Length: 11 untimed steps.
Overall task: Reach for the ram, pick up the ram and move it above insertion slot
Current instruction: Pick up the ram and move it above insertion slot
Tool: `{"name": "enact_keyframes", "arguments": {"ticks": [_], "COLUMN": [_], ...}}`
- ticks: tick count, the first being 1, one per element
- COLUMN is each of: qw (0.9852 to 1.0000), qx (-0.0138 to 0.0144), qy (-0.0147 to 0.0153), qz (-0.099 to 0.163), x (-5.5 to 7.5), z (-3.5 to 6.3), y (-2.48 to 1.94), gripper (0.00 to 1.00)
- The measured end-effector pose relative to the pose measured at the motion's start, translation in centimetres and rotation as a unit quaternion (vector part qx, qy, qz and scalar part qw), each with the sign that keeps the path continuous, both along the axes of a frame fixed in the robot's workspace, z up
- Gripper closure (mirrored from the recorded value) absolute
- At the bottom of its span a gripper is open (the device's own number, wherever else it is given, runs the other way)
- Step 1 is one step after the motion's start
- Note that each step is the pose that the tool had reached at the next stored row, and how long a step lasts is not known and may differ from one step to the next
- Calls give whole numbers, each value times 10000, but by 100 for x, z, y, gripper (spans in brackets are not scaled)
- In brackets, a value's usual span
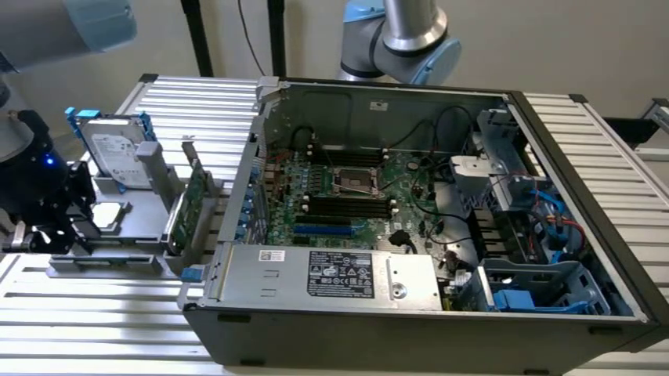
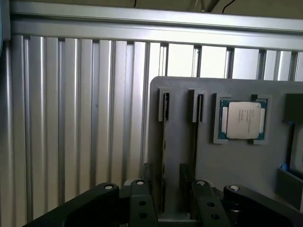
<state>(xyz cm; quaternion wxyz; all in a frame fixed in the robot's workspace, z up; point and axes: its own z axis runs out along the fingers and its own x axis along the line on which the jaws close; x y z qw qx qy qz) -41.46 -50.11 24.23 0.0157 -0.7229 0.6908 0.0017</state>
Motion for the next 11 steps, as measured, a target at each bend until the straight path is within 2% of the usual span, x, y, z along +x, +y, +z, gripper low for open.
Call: {"name": "enact_keyframes", "arguments": {"ticks": [11], "qw": [10000], "qx": [0], "qy": [0], "qz": [95], "x": [23], "z": [-199], "y": [-10], "gripper": [64]}}
